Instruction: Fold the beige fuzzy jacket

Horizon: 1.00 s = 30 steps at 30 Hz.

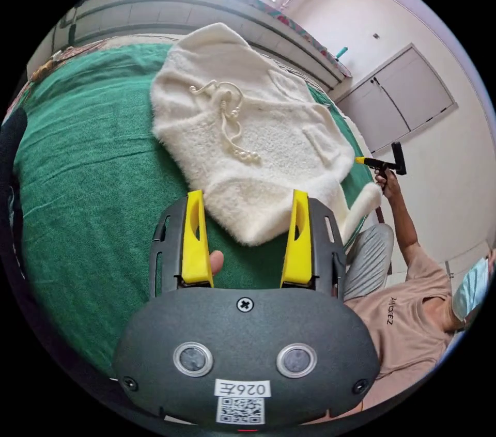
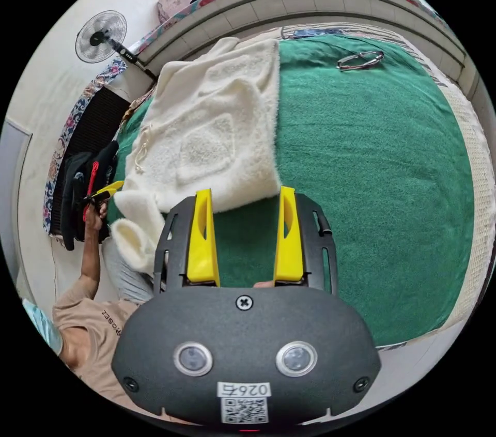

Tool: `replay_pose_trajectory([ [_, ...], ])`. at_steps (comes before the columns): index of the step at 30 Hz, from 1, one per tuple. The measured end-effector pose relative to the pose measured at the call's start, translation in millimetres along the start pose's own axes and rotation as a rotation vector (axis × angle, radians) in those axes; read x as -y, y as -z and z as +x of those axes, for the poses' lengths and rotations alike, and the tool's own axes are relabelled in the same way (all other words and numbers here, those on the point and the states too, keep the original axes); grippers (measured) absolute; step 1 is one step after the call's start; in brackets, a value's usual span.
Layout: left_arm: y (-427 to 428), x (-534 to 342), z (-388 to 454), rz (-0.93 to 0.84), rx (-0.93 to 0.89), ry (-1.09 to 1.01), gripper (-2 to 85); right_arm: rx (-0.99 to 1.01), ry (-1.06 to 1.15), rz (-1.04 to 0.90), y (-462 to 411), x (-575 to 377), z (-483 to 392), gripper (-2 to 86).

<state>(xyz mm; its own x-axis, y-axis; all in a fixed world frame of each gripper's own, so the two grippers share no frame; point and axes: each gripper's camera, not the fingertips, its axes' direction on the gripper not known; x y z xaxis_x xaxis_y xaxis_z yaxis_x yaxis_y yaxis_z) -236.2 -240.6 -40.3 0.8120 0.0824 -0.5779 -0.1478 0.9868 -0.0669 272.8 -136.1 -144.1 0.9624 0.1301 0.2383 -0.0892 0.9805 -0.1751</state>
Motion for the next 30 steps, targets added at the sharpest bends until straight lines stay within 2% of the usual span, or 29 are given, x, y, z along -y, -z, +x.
replay_pose_trajectory([
  [2,-5.9,10.9,-6.4,0.025,-0.033,0.052,20.0,0.025,-0.048,-0.073,-23.8,13.2,9.2,14.6],
  [3,-14.3,18.8,-10.4,-0.020,-0.057,0.067,12.9,-0.058,-0.074,-0.046,-22.0,16.0,6.7,12.4],
  [4,-17.7,21.4,-13.1,-0.037,-0.088,0.077,9.3,-0.080,-0.033,-0.032,-19.4,16.8,1.1,8.6],
  [5,-17.0,22.8,-16.0,-0.044,-0.174,0.061,7.5,-0.005,0.036,-0.058,-16.3,17.1,-8.0,1.2],
  [6,-7.5,18.7,-15.7,-0.042,-0.207,0.024,6.4,0.048,0.062,-0.076,-7.8,10.4,-15.5,0.2],
  [8,12.2,7.0,-14.6,-0.079,-0.112,-0.055,6.0,0.094,0.144,-0.061,15.4,-13.7,-28.4,-0.5],
  [10,24.3,-4.9,-23.7,-0.134,-0.108,-0.094,6.0,0.082,0.194,-0.075,32.5,-44.4,-33.0,-0.6],
  [13,39.2,-19.3,-53.6,-0.140,-0.225,-0.052,7.2,0.201,0.262,-0.324,15.3,-77.1,-28.1,0.4],
  [14,52.2,-21.8,-68.2,-0.061,-0.246,0.001,9.7,0.220,0.253,-0.384,8.6,-83.4,-23.8,1.2],
  [16,80.7,-23.9,-85.7,0.138,-0.242,0.050,11.7,0.136,0.248,-0.354,16.1,-82.8,-19.0,2.9],
  [18,107.5,-11.8,-95.9,0.338,-0.242,0.053,12.1,0.068,0.205,-0.151,50.1,-64.3,-8.7,4.8],
  [19,109.8,-3.8,-96.1,0.355,-0.233,0.044,12.1,0.074,0.188,-0.091,59.2,-57.1,-5.0,5.2],
  [21,101.4,45.7,-88.9,0.326,-0.141,-0.001,12.7,0.093,0.137,0.084,78.9,-18.2,9.1,6.4],
  [22,95.7,60.1,-85.7,0.311,-0.117,-0.013,13.0,0.089,0.121,0.104,78.7,-5.6,12.7,7.3],
  [25,51.4,136.5,-68.7,0.172,0.010,-0.055,18.3,0.043,0.033,0.103,51.4,62.0,30.0,11.9],
  [27,0.8,190.7,-60.8,-0.003,0.134,-0.034,26.2,0.044,-0.048,0.056,13.2,108.7,42.3,16.9],
  [28,-12.5,200.9,-58.7,-0.051,0.152,-0.036,26.5,0.065,-0.067,0.046,4.0,117.5,44.7,17.6],
  [29,-28.8,215.0,-47.3,-0.102,0.313,-0.038,27.1,0.061,-0.126,0.009,-12.0,131.4,46.4,15.4],
  [30,-43.8,223.6,-28.1,-0.153,0.519,-0.122,20.0,-0.088,-0.132,0.069,-7.6,136.6,35.4,9.6],
])
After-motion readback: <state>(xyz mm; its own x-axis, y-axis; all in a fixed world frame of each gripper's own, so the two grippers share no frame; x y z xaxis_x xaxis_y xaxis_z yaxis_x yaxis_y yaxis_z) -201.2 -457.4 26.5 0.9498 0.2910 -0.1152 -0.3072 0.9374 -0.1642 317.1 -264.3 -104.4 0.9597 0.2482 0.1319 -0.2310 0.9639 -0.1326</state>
